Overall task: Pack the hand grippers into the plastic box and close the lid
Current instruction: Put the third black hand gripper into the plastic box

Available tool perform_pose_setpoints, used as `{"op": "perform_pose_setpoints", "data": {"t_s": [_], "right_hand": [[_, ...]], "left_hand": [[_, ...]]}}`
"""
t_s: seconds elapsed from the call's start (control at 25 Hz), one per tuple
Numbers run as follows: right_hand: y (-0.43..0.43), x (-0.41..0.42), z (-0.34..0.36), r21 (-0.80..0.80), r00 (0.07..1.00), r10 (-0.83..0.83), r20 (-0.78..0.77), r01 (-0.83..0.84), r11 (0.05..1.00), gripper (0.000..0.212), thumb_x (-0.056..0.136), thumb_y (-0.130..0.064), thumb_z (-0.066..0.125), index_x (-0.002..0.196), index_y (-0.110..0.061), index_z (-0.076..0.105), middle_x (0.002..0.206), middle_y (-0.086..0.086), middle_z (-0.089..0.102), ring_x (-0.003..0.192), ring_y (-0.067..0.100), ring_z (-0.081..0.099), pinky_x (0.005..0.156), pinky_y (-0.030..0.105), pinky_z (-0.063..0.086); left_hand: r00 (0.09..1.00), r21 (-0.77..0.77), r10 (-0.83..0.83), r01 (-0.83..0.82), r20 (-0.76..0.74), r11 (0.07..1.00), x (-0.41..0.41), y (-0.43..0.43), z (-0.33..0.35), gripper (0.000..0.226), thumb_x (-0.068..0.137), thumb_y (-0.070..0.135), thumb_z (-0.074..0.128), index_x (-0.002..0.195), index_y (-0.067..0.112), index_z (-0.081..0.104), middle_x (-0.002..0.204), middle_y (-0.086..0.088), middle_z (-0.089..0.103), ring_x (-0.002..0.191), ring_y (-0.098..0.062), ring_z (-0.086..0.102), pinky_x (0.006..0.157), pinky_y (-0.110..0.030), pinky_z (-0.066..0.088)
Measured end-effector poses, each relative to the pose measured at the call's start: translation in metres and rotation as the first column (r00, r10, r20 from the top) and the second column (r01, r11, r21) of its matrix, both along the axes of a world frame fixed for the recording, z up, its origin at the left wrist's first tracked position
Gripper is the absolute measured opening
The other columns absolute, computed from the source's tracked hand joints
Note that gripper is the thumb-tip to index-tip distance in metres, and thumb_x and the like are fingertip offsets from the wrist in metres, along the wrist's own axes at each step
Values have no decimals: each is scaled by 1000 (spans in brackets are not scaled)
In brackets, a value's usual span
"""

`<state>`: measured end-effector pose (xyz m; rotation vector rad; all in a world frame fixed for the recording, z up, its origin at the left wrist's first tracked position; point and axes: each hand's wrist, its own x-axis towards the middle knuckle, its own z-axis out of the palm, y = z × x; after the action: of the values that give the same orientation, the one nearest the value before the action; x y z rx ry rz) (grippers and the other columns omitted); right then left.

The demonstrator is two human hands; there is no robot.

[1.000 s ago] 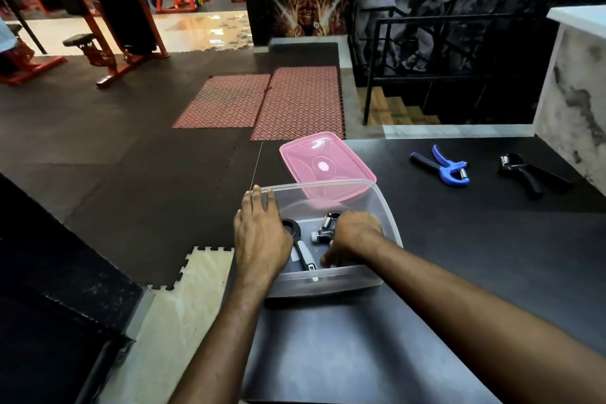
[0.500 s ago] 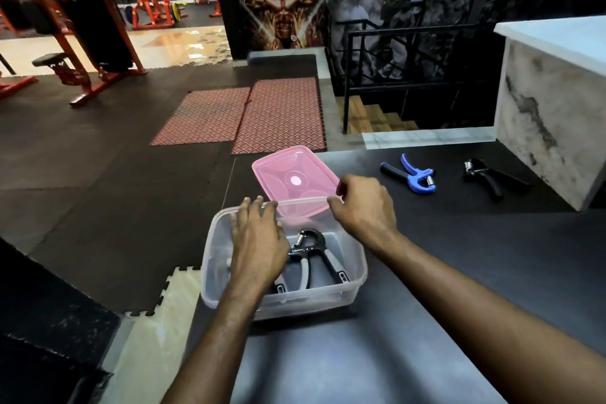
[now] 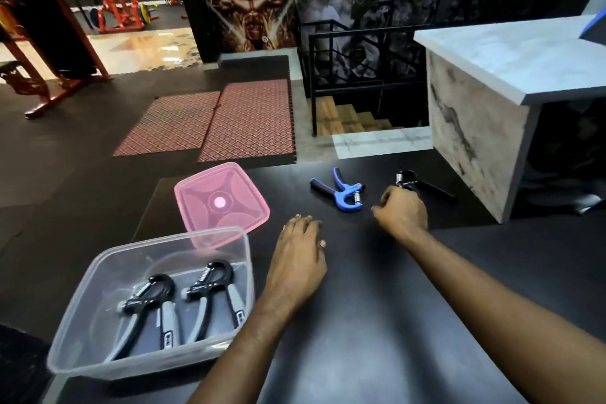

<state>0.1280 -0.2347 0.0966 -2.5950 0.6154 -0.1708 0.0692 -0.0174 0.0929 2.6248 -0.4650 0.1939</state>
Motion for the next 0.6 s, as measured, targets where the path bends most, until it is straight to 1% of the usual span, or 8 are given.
{"op": "perform_pose_setpoints", "data": {"t_s": [0.16, 0.24, 0.32, 0.44, 0.6], "right_hand": [[-75, 29, -24, -115, 998, -21, -51, 15, 993, 57, 76, -42, 76, 121, -11, 60, 124, 15, 61, 118, 35, 54, 97, 43, 46], [-91, 40, -31, -132, 996, -33, -77, 23, 991, 71, 72, -50, 78, 127, -11, 55, 131, 15, 56, 124, 35, 49, 99, 45, 43], [-109, 52, -38, -127, 991, -25, -130, 9, 992, 79, 71, -56, 76, 132, -13, 51, 138, 14, 51, 131, 34, 43, 103, 46, 39], [-123, 64, -47, -111, 975, 0, -223, -26, 994, 84, 73, -59, 74, 139, -16, 45, 143, 16, 47, 136, 35, 38, 107, 48, 32], [-125, 67, -48, -141, 978, -27, -205, -2, 990, 76, 74, -51, 74, 135, -16, 47, 140, 17, 48, 131, 36, 41, 104, 50, 33]], "left_hand": [[991, 26, 17, -14, -134, 1000, 12, -54, -29, 45, 93, 21, 47, 135, 9, 50, 142, -9, 50, 137, -26, 37, 117, -32, 24], [981, 49, 40, -31, -191, 998, 11, -54, -37, 47, 94, 24, 47, 138, 9, 47, 146, -8, 46, 138, -25, 34, 117, -31, 24], [974, 62, 68, -56, -218, 997, 12, -61, -44, 47, 94, 25, 47, 138, 10, 46, 146, -7, 46, 137, -24, 34, 116, -30, 25], [964, 71, 111, -97, -242, 993, 11, -71, -46, 45, 94, 25, 48, 137, 11, 48, 145, -7, 47, 136, -24, 36, 114, -31, 28], [958, 100, 128, -105, -258, 989, 10, -72, -46, 46, 94, 28, 48, 138, 13, 46, 149, -5, 43, 138, -23, 34, 113, -32, 30]]}}
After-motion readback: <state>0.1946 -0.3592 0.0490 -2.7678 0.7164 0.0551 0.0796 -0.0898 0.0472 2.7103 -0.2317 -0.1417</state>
